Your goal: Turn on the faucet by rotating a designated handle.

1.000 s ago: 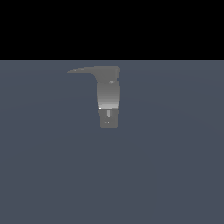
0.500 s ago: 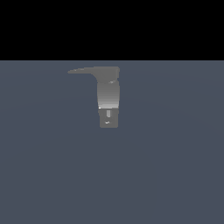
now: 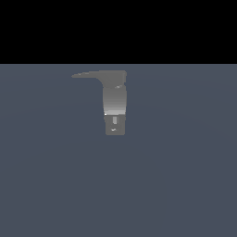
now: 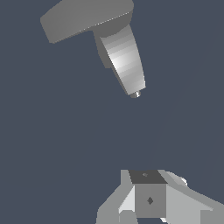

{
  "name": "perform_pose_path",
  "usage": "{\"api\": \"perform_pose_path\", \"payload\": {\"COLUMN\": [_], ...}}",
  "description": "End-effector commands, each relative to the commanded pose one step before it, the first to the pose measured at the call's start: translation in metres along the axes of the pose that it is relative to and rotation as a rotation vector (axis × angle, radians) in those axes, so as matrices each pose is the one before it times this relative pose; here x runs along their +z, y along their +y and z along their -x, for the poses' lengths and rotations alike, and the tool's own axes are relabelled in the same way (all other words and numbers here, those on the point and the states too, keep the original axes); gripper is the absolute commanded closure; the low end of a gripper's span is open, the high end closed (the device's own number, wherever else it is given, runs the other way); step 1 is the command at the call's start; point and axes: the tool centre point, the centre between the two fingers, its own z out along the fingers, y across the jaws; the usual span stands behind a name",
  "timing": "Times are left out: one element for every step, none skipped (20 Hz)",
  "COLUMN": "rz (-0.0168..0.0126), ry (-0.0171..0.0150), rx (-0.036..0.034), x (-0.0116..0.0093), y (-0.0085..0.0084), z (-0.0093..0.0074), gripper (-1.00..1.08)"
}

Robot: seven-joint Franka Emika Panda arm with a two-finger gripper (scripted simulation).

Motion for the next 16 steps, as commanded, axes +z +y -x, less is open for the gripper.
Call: {"api": "perform_pose_path", "payload": {"rz": [-0.00206, -0.00059, -0.0006, -0.0006, -0.00061, -0.00061, -0.00062, -0.00062, -0.00062, -0.00062, -0.00061, -0.00061, -0.00061, -0.0006, -0.00059, -0.00058], "ry": [0.00002, 0.00005, 0.00005, 0.00005, 0.00005, 0.00005, 0.00005, 0.00005, 0.00005, 0.00005, 0.00006, 0.00006, 0.00007, 0.00007, 0.00008, 0.00009], "rx": [0.05164, 0.02008, 0.02006, 0.02005, 0.02004, 0.02, 0.01998, 0.01993, 0.01988, 0.01984, 0.01978, 0.01972, 0.01964, 0.01957, 0.01949, 0.01942], "x": [0.00725, 0.00282, 0.00282, 0.00281, 0.00281, 0.0028, 0.00279, 0.00278, 0.00277, 0.00276, 0.00275, 0.00274, 0.00272, 0.00271, 0.00269, 0.00268], "y": [-0.01342, -0.00529, -0.00529, -0.00529, -0.00528, -0.00528, -0.00527, -0.00526, -0.00525, -0.00523, -0.00521, -0.00519, -0.00517, -0.00515, -0.00512, -0.0051], "z": [-0.00539, -0.00216, -0.00216, -0.00217, -0.00218, -0.00218, -0.00219, -0.00219, -0.00219, -0.00219, -0.0022, -0.0022, -0.0022, -0.0022, -0.0022, -0.0022], "gripper": [1.08, 1.08, 1.08, 1.08, 1.08, 1.08, 1.08, 1.08, 1.08, 1.08, 1.08, 1.08, 1.08, 1.08, 1.08, 1.08]}}
